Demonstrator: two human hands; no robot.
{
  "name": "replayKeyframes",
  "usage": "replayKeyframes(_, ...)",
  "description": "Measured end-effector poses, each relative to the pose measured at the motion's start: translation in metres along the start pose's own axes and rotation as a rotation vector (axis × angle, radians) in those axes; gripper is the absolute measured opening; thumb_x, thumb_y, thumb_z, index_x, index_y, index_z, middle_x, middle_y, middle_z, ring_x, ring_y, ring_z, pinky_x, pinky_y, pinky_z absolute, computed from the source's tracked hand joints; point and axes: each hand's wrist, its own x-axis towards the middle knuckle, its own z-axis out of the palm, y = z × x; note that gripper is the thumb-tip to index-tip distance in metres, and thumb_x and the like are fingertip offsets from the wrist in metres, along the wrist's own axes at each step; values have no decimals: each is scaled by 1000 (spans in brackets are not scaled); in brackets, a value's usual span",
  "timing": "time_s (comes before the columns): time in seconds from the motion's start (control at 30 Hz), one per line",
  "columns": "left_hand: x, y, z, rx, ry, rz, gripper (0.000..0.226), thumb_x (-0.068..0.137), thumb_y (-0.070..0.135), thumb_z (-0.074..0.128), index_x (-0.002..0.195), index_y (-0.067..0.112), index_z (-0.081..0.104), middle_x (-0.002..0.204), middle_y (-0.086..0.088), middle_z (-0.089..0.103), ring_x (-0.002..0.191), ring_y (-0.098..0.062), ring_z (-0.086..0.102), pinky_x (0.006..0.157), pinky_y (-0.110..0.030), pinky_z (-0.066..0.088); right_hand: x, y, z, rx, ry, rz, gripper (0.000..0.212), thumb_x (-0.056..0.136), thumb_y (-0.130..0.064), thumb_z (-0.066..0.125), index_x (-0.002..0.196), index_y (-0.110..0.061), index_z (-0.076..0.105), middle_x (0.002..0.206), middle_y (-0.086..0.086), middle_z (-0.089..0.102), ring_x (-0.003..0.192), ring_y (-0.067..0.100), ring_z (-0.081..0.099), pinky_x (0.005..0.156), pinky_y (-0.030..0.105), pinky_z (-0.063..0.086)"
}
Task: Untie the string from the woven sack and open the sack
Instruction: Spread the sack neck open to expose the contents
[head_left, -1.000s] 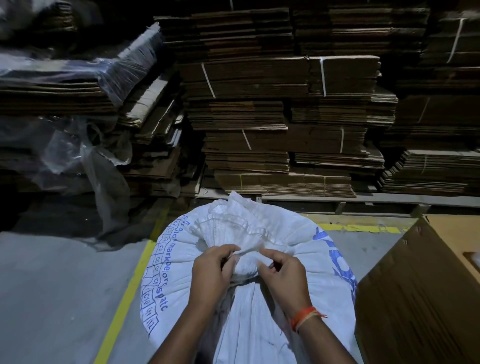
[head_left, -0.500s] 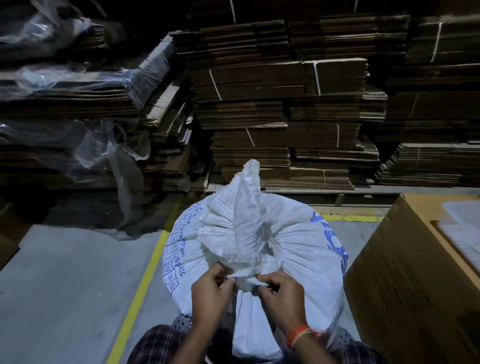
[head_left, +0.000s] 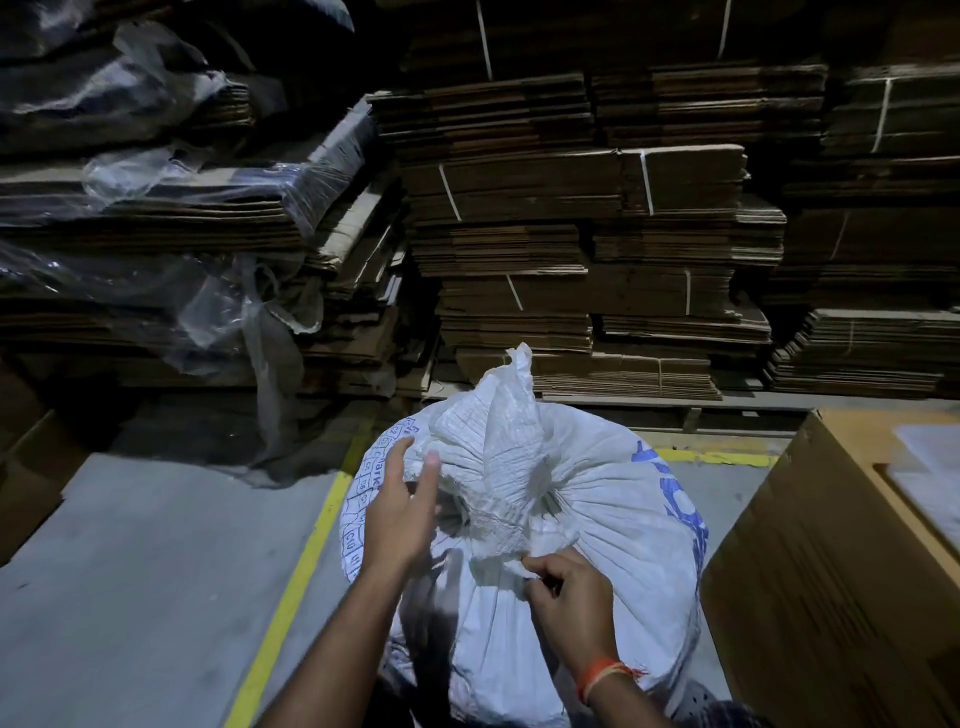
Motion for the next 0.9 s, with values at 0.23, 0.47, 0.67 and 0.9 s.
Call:
replayKeyframes(0.23, 43, 17, 20, 228, -197, -172, 10, 77, 22, 78, 87, 22, 77, 84, -5, 76, 73, -24, 68, 81, -47, 64, 1, 11, 6, -8, -22, 10, 34, 74, 6, 74, 88, -23, 85, 84, -15, 73, 85, -2, 69, 77, 31, 64)
replayKeyframes(0.47, 32, -3, 35, 318, -75, -44, 14, 83, 13, 81, 95, 20, 81, 91, 2, 78, 79, -11, 70, 60, -20, 46, 10, -13, -15, -206, -11, -118, 33, 73, -43, 58, 96, -37, 81, 86, -13, 59, 96, 18, 54, 83, 22, 47)
replayKeyframes(0.67, 31, -14, 38, 339, -82, 74, 20, 83, 15, 82, 102, 22, 81, 101, 7, 79, 98, -12, 71, 88, -23, 52, 51, -87, -40, -230, 228, -401, 9, 85, -36, 72, 89, -33, 78, 103, -4, 52, 103, 13, 41, 80, 13, 32)
replayKeyframes(0.9, 25, -21, 38, 375, -87, 133, 28, 85, 20, 82, 112, 26, 79, 110, 13, 76, 101, -4, 65, 88, -13, 42, 154, -122, -35, -745, -159, -387, 33, 84, -44, 78, 116, -39, 72, 158, 8, 33, 148, 33, 22, 119, 48, 30)
